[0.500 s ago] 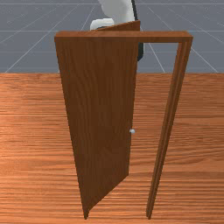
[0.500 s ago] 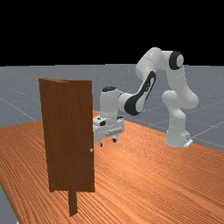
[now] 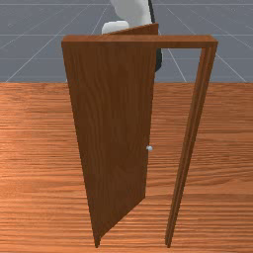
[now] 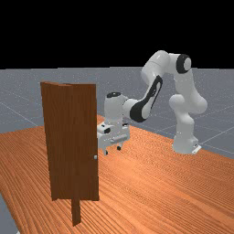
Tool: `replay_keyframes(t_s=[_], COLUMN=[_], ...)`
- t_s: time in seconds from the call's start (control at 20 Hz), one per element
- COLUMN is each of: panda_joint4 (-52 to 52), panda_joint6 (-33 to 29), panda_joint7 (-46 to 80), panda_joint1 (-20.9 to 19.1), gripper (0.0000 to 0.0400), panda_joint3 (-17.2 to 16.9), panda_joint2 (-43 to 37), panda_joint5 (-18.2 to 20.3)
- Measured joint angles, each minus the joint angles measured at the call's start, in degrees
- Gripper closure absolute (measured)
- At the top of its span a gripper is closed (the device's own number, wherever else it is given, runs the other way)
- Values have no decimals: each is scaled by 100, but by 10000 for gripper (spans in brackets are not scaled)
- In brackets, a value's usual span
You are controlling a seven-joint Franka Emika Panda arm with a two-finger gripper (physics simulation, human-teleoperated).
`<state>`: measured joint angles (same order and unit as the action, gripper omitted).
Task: Close the door
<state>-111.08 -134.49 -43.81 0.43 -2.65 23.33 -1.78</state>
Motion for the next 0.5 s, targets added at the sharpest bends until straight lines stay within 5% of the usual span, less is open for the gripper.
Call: replay_keyframes(t_s=[0.25,0.5], panda_joint4=[-28,-48], panda_joint6=[-52,-114], panda_joint7=[-153,-1350], panda_joint1=[-22,30], gripper=[2,0], panda_joint3=[29,435], panda_joint2=[-3,-9], panda_joint5=[-16,-225])
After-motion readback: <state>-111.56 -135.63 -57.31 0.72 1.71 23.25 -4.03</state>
